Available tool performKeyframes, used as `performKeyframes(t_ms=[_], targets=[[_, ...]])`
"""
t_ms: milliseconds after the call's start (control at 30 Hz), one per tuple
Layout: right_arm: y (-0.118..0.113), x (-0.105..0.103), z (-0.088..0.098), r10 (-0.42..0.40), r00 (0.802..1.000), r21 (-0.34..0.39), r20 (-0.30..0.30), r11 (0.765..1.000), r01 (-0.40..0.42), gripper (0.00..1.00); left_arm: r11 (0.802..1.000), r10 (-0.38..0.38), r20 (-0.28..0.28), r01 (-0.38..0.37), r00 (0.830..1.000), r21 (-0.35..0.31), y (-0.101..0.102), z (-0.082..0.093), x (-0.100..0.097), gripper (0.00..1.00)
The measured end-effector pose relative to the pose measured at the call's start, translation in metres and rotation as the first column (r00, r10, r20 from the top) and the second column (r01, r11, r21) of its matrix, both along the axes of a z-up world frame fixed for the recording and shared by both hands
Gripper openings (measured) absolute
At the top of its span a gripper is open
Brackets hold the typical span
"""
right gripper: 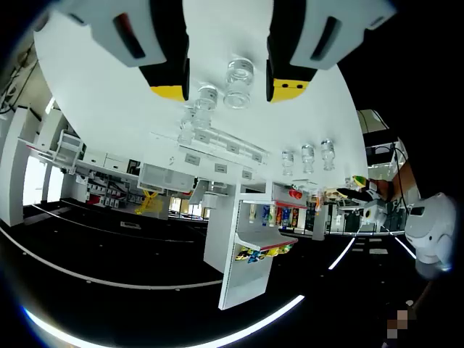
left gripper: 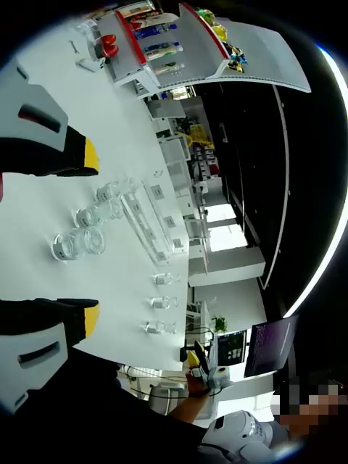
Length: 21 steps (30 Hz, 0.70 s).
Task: Identify the label on the chemical reagent bottle, grasp the chemical reagent bottle, and place it in the designated position on the reagent rack
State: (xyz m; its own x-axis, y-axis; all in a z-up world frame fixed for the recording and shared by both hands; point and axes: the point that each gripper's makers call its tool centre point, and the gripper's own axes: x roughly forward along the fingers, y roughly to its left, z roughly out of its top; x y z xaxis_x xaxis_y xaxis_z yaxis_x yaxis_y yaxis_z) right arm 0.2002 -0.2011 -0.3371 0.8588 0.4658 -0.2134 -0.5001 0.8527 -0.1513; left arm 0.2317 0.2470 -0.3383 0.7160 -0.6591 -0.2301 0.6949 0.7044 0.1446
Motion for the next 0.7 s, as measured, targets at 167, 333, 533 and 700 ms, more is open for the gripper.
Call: performKeyframes(t_ms=[167,333,533,700], targets=[[0.0010,0.0004,-0.0018,0.004,1.000,0.002,-0.007,1.000,-0.004,0.40,1.000,-0.005,0.008,0.005,1.000,-0.023,-0.0013,0.0041,-0.0007,0.68],[0.0007,0.0017,-0.0034,0.000,1.000,0.003,-0.009,1.000,0.000,0.41,1.000,-0.002,0.013,0.002,1.000,-0.024,0.0001,0.0046,0.0004,0.69],[0.0028,0.0018,-0.0021,0.005,1.000,0.003,-0.010,1.000,-0.005,0.40,1.000,-0.004,0.015,0.004,1.000,-0.024,-0.0001,0.0056,0.0010,0.69],[0.0036,0.0022,-0.0021,0.009,1.000,-0.001,-0.012,1.000,-0.009,0.38,1.000,-0.002,0.016,0.002,1.000,-0.022,0.0001,0.0056,0.0016,0.69]])
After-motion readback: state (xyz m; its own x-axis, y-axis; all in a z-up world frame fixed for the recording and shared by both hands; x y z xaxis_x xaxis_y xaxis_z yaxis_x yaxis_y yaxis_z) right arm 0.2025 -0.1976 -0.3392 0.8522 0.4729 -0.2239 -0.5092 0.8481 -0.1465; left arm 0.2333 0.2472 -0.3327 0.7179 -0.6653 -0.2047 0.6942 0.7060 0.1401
